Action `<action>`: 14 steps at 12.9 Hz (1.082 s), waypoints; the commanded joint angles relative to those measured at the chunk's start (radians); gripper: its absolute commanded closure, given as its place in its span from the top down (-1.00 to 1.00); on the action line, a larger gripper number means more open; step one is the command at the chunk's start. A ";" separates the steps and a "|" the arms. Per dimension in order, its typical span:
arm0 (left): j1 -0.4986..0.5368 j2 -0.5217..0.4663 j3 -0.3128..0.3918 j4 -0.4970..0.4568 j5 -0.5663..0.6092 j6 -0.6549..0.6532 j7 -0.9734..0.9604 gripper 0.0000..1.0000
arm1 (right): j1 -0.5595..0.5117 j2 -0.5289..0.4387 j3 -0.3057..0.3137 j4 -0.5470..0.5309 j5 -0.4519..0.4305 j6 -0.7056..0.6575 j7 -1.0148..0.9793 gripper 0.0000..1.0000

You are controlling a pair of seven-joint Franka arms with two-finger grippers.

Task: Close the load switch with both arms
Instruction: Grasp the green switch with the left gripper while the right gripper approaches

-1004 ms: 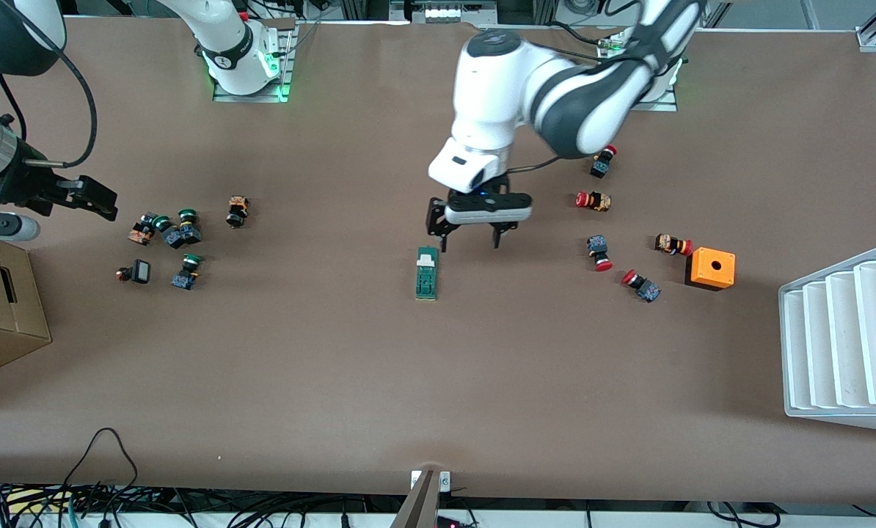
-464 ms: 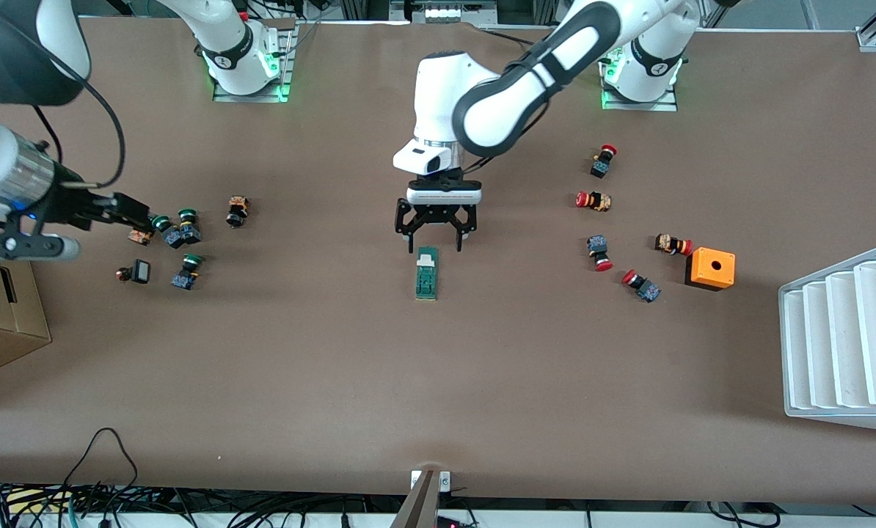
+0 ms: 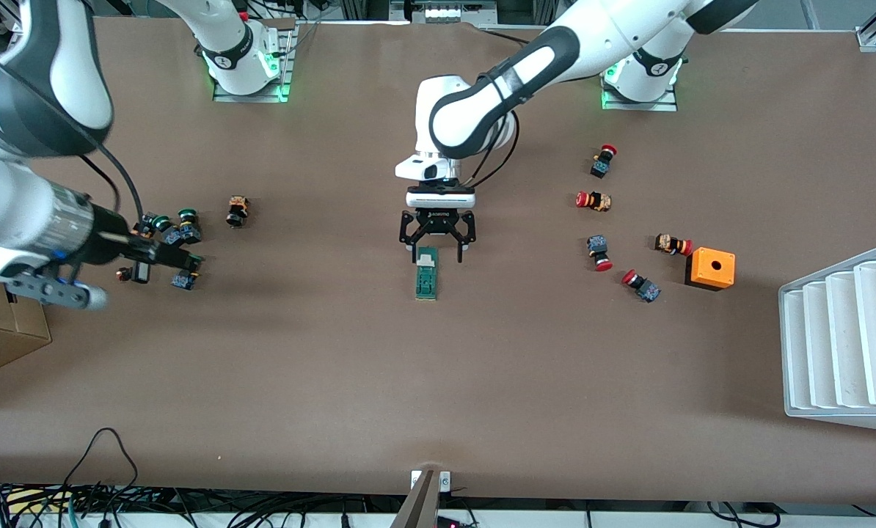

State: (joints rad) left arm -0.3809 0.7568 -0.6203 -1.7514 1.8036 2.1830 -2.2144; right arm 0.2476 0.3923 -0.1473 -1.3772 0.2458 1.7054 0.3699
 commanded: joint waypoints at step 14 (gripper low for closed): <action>-0.142 0.303 -0.007 0.136 0.302 -0.269 -0.203 1.00 | 0.324 0.335 0.008 0.092 0.118 0.440 0.886 0.98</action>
State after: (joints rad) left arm -0.5099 1.0096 -0.6219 -1.6672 2.0387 1.9397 -2.3944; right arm 0.5339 0.6894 -0.1272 -1.3194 0.3487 2.1143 1.1835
